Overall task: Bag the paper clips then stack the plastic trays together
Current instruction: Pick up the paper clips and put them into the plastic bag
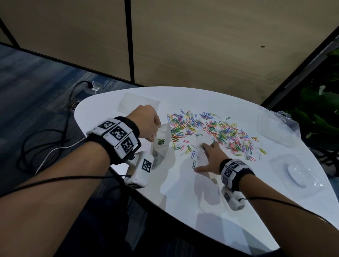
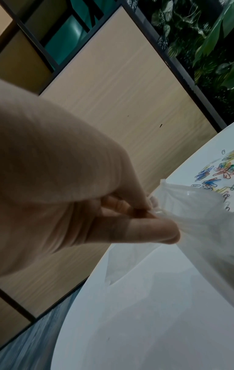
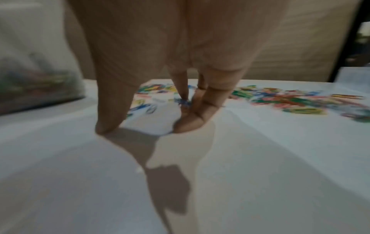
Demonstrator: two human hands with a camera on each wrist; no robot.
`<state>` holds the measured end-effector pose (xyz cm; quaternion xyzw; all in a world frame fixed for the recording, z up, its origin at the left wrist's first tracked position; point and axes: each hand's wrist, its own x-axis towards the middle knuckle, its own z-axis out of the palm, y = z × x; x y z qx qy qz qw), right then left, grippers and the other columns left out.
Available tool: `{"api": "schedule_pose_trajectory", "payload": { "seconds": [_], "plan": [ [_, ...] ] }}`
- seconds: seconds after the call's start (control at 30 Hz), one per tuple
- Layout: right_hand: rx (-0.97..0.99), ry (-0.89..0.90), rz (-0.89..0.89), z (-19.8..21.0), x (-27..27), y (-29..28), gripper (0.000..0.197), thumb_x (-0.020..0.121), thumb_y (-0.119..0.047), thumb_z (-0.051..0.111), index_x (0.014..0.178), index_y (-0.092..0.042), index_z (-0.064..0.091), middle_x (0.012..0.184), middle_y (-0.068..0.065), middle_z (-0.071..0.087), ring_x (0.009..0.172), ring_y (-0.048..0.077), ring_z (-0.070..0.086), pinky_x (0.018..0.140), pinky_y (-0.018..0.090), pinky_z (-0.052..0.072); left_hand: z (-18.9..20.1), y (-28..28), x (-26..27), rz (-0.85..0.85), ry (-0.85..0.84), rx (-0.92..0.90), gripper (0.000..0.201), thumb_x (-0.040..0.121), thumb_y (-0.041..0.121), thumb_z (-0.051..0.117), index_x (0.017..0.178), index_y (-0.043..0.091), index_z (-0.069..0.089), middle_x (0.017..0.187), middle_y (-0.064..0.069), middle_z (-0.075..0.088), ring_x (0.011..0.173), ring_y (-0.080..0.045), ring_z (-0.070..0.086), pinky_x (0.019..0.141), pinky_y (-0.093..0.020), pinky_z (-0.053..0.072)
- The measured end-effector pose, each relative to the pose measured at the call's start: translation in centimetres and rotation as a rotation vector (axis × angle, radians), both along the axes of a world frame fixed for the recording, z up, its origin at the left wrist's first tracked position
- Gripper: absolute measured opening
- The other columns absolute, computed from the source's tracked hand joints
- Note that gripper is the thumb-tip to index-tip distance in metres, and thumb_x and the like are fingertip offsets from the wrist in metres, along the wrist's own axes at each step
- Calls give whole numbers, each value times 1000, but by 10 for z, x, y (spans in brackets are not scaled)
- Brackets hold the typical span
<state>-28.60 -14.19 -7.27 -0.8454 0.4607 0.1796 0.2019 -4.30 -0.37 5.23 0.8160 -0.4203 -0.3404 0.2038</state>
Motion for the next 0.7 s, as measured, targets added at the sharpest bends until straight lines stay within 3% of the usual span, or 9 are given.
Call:
{"api": "schedule_pose_trajectory", "payload": {
  "seconds": [0.13,0.27,0.4,0.47,0.57,0.7],
  "plan": [
    [-24,-277,-102,-21,30,23,78,72,-42,81,137,-16,48,130,8,41,108,23,58,98,30,48,-2,5,12,30,5,10,31,91,-5,52,109,8,74,80,-11,77,66,-18,77,77,-34,65],
    [-68,-428,-286,-35,64,31,48,79,-30,78,121,-15,60,120,8,50,100,23,62,92,33,53,2,10,19,63,32,8,27,93,-2,54,108,8,74,86,-14,78,73,-22,79,81,-35,64],
    [-70,-501,-329,-36,89,27,44,83,-21,74,124,-15,56,131,10,42,98,26,63,96,36,52,5,13,24,90,26,-5,27,93,-3,53,108,8,74,88,-15,78,75,-24,79,81,-34,64],
    [-100,-450,-210,-36,99,22,53,88,-16,68,137,-18,48,146,13,29,112,31,59,103,34,47,5,13,25,94,14,-3,27,94,-3,53,106,9,73,88,-14,78,75,-23,78,78,-31,64],
    [-143,-300,59,-39,110,18,55,98,-19,49,149,-29,31,161,10,5,136,41,36,111,45,37,5,13,26,98,10,-6,28,94,-4,52,105,12,72,89,-14,77,76,-23,78,80,-32,63],
    [-190,-84,291,-45,119,19,56,97,-44,41,150,-31,26,161,7,11,139,43,24,109,55,35,4,11,23,87,4,-4,28,94,-3,51,98,17,70,88,-14,78,76,-23,78,84,-35,63]
  ]
}}
